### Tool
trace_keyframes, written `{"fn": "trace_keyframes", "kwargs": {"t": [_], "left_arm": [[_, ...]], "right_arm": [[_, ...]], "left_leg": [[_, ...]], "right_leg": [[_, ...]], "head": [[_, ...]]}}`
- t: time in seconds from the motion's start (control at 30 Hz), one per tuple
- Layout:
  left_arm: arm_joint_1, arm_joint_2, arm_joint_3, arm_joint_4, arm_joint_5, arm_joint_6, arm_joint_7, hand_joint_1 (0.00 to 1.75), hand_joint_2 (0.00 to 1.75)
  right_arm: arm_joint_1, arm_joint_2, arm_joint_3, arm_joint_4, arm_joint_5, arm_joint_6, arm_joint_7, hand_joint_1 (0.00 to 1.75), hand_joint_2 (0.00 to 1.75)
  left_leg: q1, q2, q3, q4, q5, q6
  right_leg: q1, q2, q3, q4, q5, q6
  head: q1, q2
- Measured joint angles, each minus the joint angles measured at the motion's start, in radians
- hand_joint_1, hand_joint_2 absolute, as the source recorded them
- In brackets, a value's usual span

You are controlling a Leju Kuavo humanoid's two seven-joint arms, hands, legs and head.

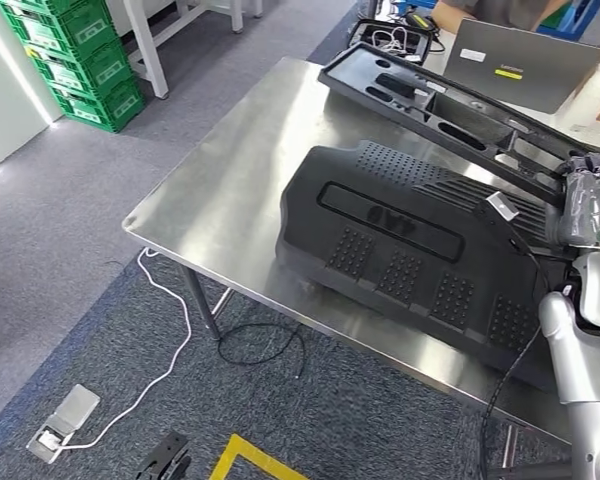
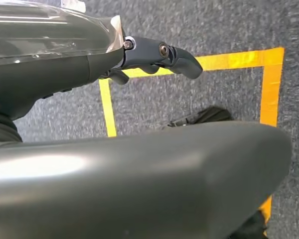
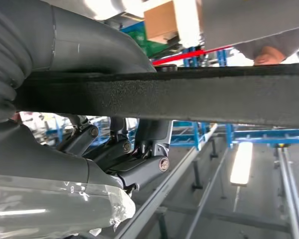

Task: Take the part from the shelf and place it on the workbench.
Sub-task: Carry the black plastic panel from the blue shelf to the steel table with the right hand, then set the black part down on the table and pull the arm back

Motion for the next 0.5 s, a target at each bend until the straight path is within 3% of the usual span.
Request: {"fn": "trace_keyframes", "kwargs": {"t": [0.07,0.13,0.17,0.23,0.3,0.33,0.37,0.43,0.5], "left_arm": [[-0.002,0.000,0.000,0.000,-0.004,-0.001,-0.004,0.00,0.00],[-0.002,0.001,0.000,0.000,-0.005,-0.002,-0.008,0.00,0.00],[-0.003,0.001,0.000,0.000,-0.005,-0.003,-0.010,0.00,0.00],[-0.002,0.002,0.001,0.000,-0.005,-0.004,-0.012,0.00,0.00],[0.001,0.003,0.001,0.000,-0.006,-0.005,-0.013,0.00,0.00],[0.003,0.003,0.001,0.000,-0.006,-0.005,-0.013,0.00,0.00],[0.004,0.003,0.001,0.000,-0.006,-0.005,-0.013,0.00,0.00],[0.004,0.003,0.001,0.000,-0.008,-0.005,-0.013,0.00,0.00],[0.004,0.004,0.001,0.000,-0.009,-0.004,-0.013,0.00,0.00]], "right_arm": [[0.002,0.000,-0.001,0.005,-0.003,0.000,0.004,1.75,1.75],[0.005,-0.004,-0.004,0.008,-0.003,-0.001,0.007,1.75,1.75],[0.005,-0.007,-0.006,0.009,-0.003,-0.001,0.007,1.75,1.75],[0.004,-0.011,-0.008,0.010,-0.003,-0.001,0.007,1.75,1.75],[0.003,-0.012,-0.009,0.014,-0.004,-0.001,0.007,1.75,1.75],[0.003,-0.012,-0.009,0.016,-0.005,-0.001,0.007,1.75,1.75],[0.003,-0.012,-0.009,0.018,-0.007,-0.001,0.006,1.75,1.75],[0.003,-0.012,-0.009,0.021,-0.014,0.001,0.000,1.75,1.75],[0.001,-0.012,-0.008,0.021,-0.025,0.002,-0.010,1.75,1.75]], "left_leg": [[-0.003,-0.017,0.060,-0.146,0.070,0.010],[-0.003,-0.007,0.063,-0.153,0.073,0.017],[0.000,-0.003,0.065,-0.157,0.075,0.022],[0.003,0.007,0.070,-0.164,0.078,0.030],[0.003,0.017,0.072,-0.164,0.077,0.033],[0.004,0.022,0.072,-0.164,0.076,0.033],[0.004,0.028,0.074,-0.164,0.074,0.032],[0.006,0.036,0.080,-0.164,0.070,0.026],[0.004,0.044,0.085,-0.164,0.064,0.018]], "right_leg": [[-0.001,0.027,-0.006,0.007,-0.003,0.012],[-0.004,0.030,-0.006,0.006,-0.005,0.023],[-0.004,0.021,-0.010,0.017,-0.015,0.028],[-0.006,-0.010,-0.044,0.096,-0.063,0.038],[-0.012,-0.027,-0.103,0.220,-0.113,0.048],[-0.015,-0.029,-0.123,0.257,-0.119,0.052],[-0.018,-0.031,-0.127,0.260,-0.108,0.055],[-0.020,-0.044,-0.080,0.158,-0.042,0.058],[-0.013,-0.069,-0.021,0.036,0.004,0.053]], "head": [[0.001,0.000],[0.002,0.000],[0.003,0.000],[0.006,0.000],[0.007,0.000],[0.007,0.000],[0.007,0.000],[0.008,0.000],[0.007,0.000]]}}
